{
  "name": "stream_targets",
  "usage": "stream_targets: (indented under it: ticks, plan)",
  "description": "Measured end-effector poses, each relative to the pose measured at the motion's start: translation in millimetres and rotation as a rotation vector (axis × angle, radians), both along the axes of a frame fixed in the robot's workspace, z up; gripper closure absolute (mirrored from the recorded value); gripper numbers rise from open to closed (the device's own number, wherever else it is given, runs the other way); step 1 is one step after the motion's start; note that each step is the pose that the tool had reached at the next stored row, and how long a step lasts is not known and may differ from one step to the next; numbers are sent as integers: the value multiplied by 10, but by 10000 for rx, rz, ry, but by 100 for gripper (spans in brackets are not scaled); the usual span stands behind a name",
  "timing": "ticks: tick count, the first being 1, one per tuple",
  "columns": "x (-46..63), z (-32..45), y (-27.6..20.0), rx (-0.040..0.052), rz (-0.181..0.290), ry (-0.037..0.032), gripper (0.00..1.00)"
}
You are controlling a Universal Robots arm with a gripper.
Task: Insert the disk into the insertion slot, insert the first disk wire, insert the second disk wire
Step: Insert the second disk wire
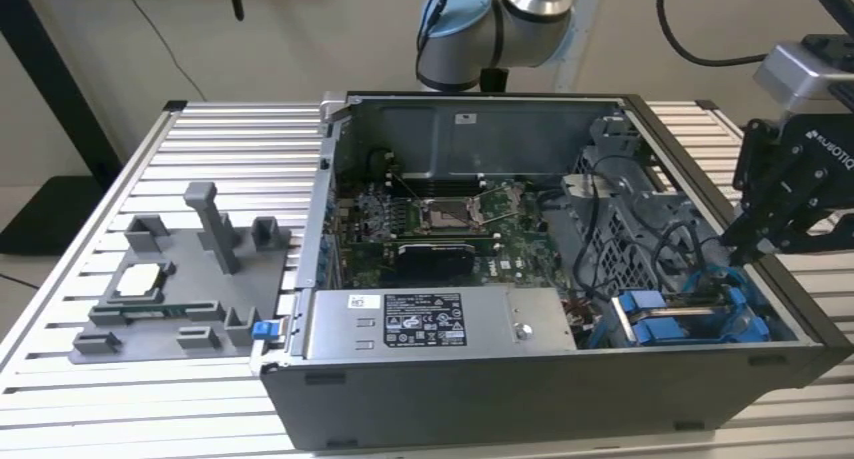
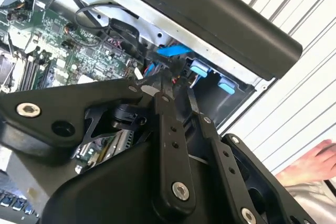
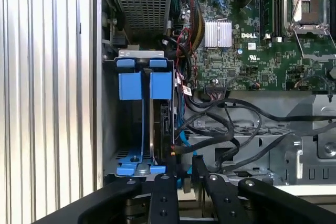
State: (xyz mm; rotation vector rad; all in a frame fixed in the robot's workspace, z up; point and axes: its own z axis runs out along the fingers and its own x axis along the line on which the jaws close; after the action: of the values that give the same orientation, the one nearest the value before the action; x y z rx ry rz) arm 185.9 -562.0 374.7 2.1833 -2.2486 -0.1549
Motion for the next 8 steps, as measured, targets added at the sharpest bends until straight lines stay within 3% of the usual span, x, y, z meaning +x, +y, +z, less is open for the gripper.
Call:
stream_targets:
  ticks: [8]
  plan:
    - [116, -22, 12, 4, 166, -1, 0]
